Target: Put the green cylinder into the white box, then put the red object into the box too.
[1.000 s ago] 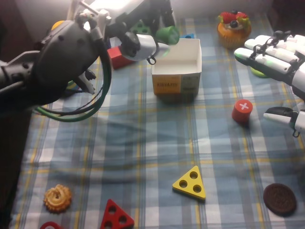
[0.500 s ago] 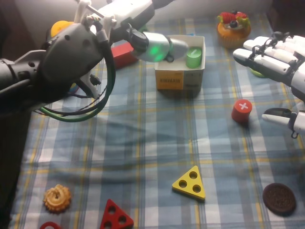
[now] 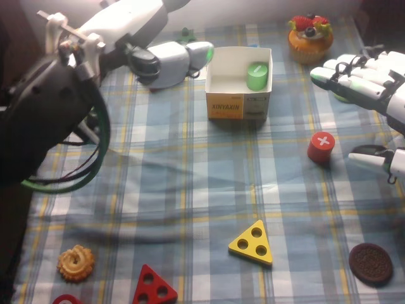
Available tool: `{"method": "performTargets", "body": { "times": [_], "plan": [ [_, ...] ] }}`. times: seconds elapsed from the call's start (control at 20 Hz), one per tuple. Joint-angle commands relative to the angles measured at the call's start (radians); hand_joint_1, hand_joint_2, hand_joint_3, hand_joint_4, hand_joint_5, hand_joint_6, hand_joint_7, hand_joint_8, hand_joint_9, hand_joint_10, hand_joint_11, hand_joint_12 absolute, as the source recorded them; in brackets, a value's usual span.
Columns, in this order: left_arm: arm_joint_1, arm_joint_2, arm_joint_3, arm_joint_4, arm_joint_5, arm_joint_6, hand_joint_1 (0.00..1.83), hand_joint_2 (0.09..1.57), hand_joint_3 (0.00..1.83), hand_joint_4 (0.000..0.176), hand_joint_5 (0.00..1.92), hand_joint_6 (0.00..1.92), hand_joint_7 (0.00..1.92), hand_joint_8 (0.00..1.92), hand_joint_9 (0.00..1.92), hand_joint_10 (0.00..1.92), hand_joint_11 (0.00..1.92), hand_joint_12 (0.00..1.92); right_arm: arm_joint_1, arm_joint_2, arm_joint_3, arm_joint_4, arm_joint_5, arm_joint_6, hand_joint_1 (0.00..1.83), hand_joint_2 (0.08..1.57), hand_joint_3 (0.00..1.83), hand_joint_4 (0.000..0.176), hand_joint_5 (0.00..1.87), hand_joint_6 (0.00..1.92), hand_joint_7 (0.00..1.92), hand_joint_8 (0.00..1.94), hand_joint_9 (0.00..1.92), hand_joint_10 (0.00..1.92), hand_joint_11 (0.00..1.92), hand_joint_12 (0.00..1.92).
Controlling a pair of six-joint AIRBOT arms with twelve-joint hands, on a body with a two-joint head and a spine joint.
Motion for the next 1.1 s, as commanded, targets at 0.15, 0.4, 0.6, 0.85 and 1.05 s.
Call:
{"method": "performTargets", "body": {
  "times": [0.15, 0.4, 0.6, 0.85, 1.05],
  "plan": [
    [0.024, 0.05, -0.063, 0.084, -0.213, -0.012, 0.57, 1.33, 0.0, 0.09, 0.13, 0.0, 0.11, 0.0, 0.05, 0.01, 0.0, 0.3, 0.025, -0.034, 0.036, -0.012, 0.052, 0.018, 0.92, 1.23, 0.0, 0.0, 0.21, 0.13, 0.26, 0.05, 0.0, 0.71, 0.0, 1.41],
    [0.077, 0.083, -0.11, 0.098, -0.262, -0.012, 0.47, 1.33, 0.0, 0.081, 0.12, 0.0, 0.1, 0.0, 0.08, 0.01, 0.0, 0.59, 0.058, -0.084, 0.083, -0.034, -0.019, 0.035, 0.86, 1.25, 0.0, 0.0, 0.22, 0.24, 0.28, 0.03, 0.0, 0.68, 0.0, 1.32],
    [0.097, 0.103, -0.132, 0.101, -0.288, -0.012, 0.48, 1.33, 0.0, 0.099, 0.1, 0.0, 0.08, 0.0, 0.03, 0.0, 0.0, 0.46, 0.084, -0.114, 0.11, -0.047, -0.068, 0.035, 0.82, 1.27, 0.0, 0.0, 0.19, 0.35, 0.33, 0.03, 0.0, 0.59, 0.0, 0.99],
    [0.105, 0.105, -0.135, 0.1, -0.293, -0.012, 0.48, 1.34, 0.0, 0.102, 0.11, 0.0, 0.09, 0.0, 0.04, 0.0, 0.0, 0.47, 0.1, -0.146, 0.136, -0.049, -0.102, 0.035, 0.97, 1.26, 0.0, 0.0, 0.29, 0.63, 0.57, 0.12, 0.06, 0.97, 0.0, 1.38],
    [0.107, 0.107, -0.138, 0.1, -0.296, -0.012, 0.5, 1.34, 0.0, 0.098, 0.11, 0.0, 0.09, 0.0, 0.04, 0.0, 0.0, 0.45, 0.107, -0.157, 0.145, -0.051, -0.112, 0.035, 1.18, 1.25, 0.0, 0.0, 0.62, 1.43, 0.87, 1.28, 0.41, 1.28, 0.0, 1.8]
  ]
}}
